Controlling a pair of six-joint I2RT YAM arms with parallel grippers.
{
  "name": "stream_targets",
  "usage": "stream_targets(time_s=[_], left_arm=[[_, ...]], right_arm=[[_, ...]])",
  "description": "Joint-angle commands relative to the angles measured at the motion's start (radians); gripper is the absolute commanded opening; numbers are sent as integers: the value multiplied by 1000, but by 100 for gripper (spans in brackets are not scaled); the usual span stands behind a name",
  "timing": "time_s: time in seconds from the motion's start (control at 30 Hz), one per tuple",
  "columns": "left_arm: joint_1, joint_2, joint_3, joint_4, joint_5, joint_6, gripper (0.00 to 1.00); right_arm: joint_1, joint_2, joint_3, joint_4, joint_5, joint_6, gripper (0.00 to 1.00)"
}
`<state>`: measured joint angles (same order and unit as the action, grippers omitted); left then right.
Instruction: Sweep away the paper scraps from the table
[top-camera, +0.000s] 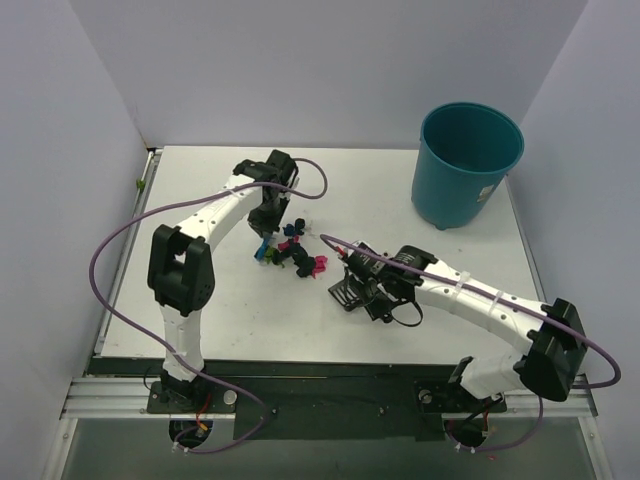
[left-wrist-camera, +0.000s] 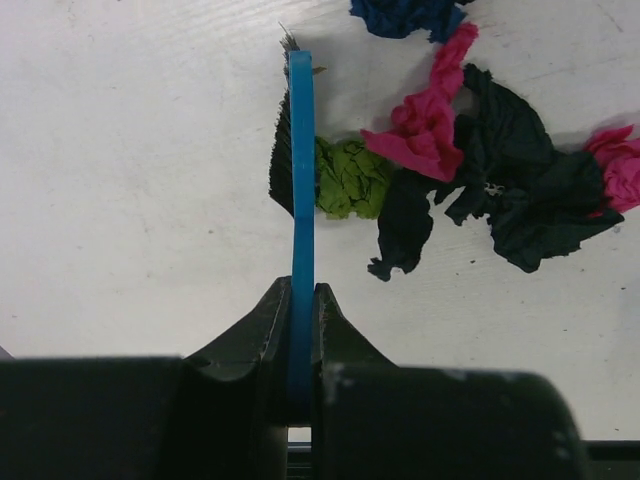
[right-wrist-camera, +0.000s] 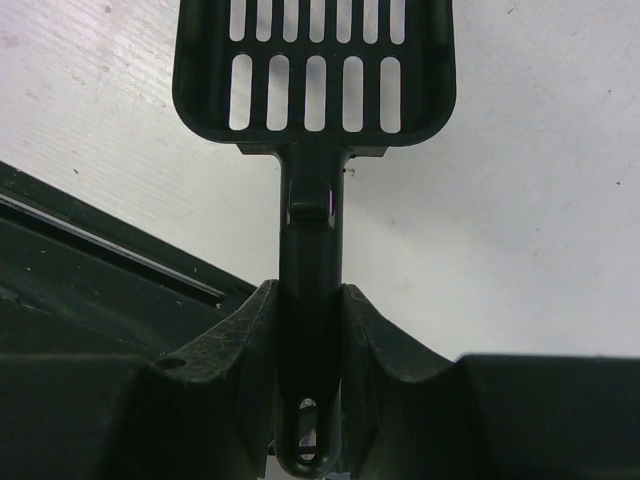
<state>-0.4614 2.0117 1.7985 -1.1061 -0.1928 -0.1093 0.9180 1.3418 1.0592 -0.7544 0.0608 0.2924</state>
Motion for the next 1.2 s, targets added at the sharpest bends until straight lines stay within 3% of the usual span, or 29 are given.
stream_targets(time_s=[0.0,0.27,0.73,0.9,1.17], left_arm=[[-19,7,22,-12,82,39,0],[-33,4,-10,-8,193,65,0],[-33,24,24,-18,464,89,0],[-33,-21,15,-9,552,96,0],[-39,-155,-83,28,462,83,0]], right_arm=[[7,94,57,-49,8,-65,0],[10,299,205,-45,-16,-156,0],[10,494,419,-42,13,-265,0],[12,485,388,16,60,-237,0],[12,364,208,194,126,-168,0]])
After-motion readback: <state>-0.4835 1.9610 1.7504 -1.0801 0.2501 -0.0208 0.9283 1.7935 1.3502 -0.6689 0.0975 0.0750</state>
